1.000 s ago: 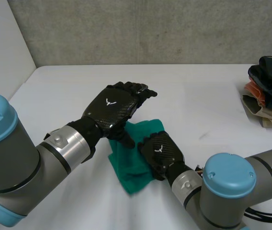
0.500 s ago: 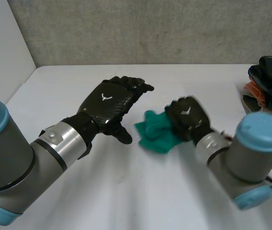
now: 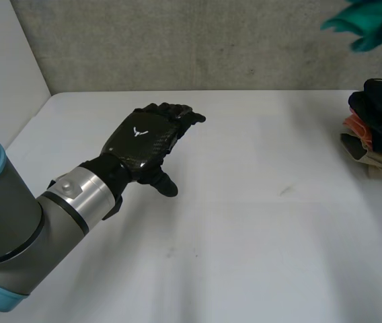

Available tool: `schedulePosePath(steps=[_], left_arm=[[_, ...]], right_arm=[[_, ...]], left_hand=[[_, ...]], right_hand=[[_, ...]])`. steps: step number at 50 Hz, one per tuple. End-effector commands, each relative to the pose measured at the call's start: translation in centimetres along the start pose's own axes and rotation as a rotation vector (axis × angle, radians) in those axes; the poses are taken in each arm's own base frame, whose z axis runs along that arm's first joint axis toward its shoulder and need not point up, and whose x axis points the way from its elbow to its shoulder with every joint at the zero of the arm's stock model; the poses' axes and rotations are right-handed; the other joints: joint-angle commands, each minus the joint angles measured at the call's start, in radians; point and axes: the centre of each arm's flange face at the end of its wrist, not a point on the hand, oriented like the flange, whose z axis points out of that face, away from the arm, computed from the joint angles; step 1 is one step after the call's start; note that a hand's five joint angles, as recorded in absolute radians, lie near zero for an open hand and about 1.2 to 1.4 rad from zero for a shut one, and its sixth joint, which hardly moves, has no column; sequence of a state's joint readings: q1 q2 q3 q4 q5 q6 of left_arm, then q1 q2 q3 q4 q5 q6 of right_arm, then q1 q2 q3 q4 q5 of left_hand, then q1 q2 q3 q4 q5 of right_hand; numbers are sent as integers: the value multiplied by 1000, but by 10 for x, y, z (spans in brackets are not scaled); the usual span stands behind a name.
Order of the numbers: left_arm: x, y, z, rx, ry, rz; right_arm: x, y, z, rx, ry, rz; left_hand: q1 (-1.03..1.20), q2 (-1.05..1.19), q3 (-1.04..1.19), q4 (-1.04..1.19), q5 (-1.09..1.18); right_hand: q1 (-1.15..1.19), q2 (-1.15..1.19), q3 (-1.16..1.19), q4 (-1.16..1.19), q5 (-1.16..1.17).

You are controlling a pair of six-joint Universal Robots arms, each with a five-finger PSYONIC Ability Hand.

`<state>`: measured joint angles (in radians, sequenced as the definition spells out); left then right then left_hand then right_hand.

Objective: Fold the laundry.

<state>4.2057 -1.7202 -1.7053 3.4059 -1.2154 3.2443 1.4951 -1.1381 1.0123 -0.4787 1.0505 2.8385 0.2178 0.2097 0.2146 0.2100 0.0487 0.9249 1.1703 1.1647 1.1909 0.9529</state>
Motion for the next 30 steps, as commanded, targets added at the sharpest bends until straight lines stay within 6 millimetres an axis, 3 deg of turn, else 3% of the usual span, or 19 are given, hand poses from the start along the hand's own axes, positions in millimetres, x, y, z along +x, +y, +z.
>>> schedulePosePath(steps=[1, 4, 5, 8, 9, 13, 19, 30], left_arm=[[0, 1, 0, -2, 2, -1], [2, 3, 0, -7, 5, -3], [2, 4, 0, -8, 5, -3], [2, 6, 0, -16, 6, -6], [2, 7, 0, -17, 6, -6], [3, 7, 0, -17, 8, -6], [4, 7, 0, -17, 11, -6], [5, 5, -1, -12, 14, -5]], right_arm=[[28, 81, -27, -87, -14, 43], [31, 110, -44, -131, -14, 44], [41, 130, -58, -166, 1, 38], [52, 157, -80, -217, 16, 38], [51, 172, -93, -253, 12, 58], [41, 198, -117, -316, -27, 103], [37, 204, -129, -348, -41, 99], [38, 197, -124, -344, -48, 87]], left_hand=[[-19, -11, -16, -11, -24], [-19, -11, -16, -11, -24], [-19, -11, -16, -11, -24], [-19, -11, -16, -11, -24], [-19, -11, -16, -11, -24], [-19, -11, -16, -11, -24], [-19, -11, -16, -11, -24], [-19, -11, -16, -11, -24]], right_hand=[[471, 226, 232, 205, 269], [471, 226, 232, 205, 269], [471, 226, 232, 205, 269], [471, 226, 232, 205, 269], [471, 226, 232, 205, 269], [471, 226, 232, 205, 269], [471, 226, 232, 205, 269], [471, 226, 232, 205, 269]])
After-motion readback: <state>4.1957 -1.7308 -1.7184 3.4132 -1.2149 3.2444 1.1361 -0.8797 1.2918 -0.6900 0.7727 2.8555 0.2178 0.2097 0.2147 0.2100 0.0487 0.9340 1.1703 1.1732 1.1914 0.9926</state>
